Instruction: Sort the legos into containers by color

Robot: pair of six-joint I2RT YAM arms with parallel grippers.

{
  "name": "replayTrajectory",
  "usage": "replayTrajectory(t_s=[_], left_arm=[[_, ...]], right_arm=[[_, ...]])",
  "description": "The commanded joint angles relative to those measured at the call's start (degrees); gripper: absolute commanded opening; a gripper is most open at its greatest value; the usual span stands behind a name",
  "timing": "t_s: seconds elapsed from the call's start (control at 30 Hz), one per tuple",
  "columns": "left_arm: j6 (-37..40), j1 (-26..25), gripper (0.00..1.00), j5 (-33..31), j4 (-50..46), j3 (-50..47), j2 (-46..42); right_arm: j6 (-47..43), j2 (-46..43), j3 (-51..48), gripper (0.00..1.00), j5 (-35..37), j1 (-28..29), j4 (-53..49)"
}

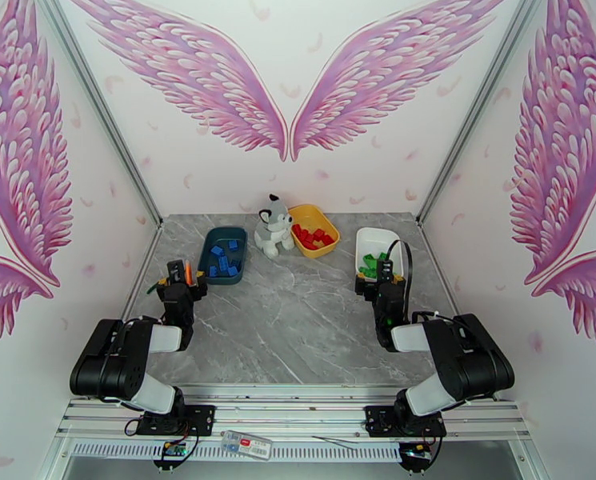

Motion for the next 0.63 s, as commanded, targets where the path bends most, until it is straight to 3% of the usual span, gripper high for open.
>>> replayTrajectory(t_s=[0.0,0.6], left_arm=[[-0.4,0.1,0.99,0.5,-0.8,1.3,-0.1],[-0.4,0.1,0.99,0.4,-0.8,1.3,-0.1]], right_arm=[[0.9,0.2,0.9,0.99,-1.0,-0.3,0.0],[1.1,0.2,1.1,0.99,-1.8,-0.6,-0.4]])
